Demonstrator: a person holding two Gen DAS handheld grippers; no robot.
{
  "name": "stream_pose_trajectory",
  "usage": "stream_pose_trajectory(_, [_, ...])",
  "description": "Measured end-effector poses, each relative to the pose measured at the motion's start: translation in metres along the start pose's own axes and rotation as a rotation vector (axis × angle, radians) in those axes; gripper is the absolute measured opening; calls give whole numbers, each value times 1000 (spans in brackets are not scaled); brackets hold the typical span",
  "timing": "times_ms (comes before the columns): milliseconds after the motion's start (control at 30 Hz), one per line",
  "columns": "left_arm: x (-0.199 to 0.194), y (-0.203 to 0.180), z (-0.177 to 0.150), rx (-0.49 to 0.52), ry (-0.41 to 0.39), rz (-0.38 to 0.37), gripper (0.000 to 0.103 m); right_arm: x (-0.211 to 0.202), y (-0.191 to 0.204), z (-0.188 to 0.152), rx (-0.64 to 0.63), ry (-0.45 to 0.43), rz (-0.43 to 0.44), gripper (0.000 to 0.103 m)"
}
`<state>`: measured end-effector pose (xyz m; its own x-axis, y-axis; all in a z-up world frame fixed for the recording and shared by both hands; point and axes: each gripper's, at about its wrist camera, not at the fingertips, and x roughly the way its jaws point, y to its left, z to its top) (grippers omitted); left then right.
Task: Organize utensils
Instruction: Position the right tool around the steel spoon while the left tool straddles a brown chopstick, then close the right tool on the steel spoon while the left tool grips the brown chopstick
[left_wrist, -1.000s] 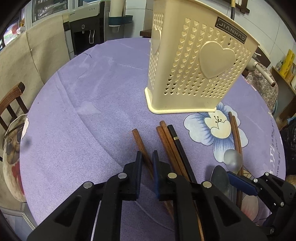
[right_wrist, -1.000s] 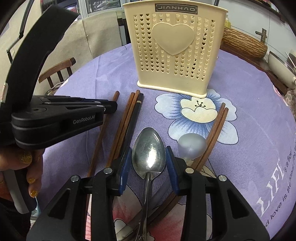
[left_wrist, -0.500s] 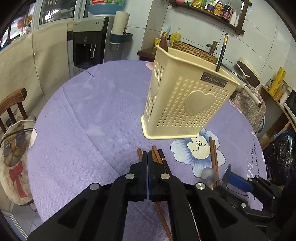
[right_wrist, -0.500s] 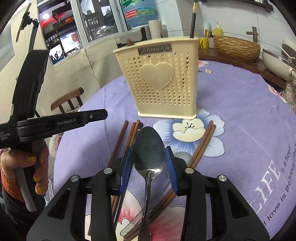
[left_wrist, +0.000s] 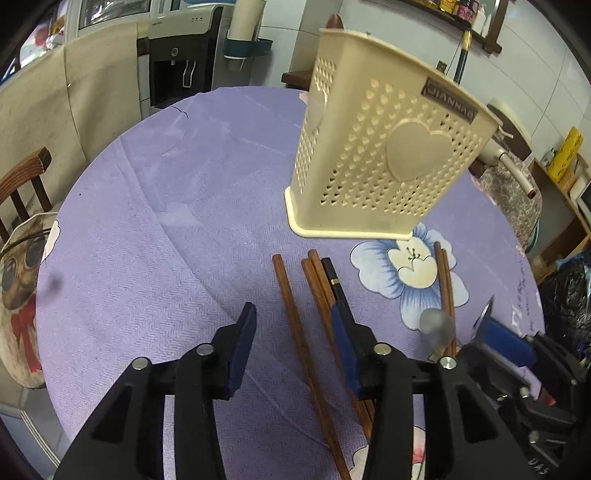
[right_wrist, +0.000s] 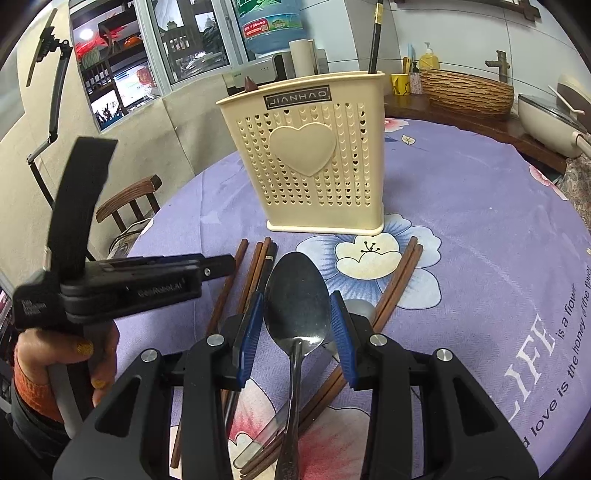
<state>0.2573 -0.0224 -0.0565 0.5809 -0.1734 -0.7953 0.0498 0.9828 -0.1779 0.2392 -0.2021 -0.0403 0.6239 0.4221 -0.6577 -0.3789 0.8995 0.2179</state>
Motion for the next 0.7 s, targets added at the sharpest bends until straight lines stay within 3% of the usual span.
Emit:
stream_pose_trajectory(133, [11, -5, -3, 6, 32, 8, 27, -3, -3, 0, 4, -7, -6, 37])
stream_pose_trajectory(400, [22, -19, 2, 64, 8, 120, 17, -3, -2, -2, 9, -8, -10, 37])
stream_pose_trajectory(467, [24, -20, 4, 68, 4, 131, 10, -3, -2, -2, 12, -9, -10, 38])
stream_pose_trajectory(700, [23, -17, 7, 57, -4, 123, 8, -3, -4, -2, 18, -13, -10, 37])
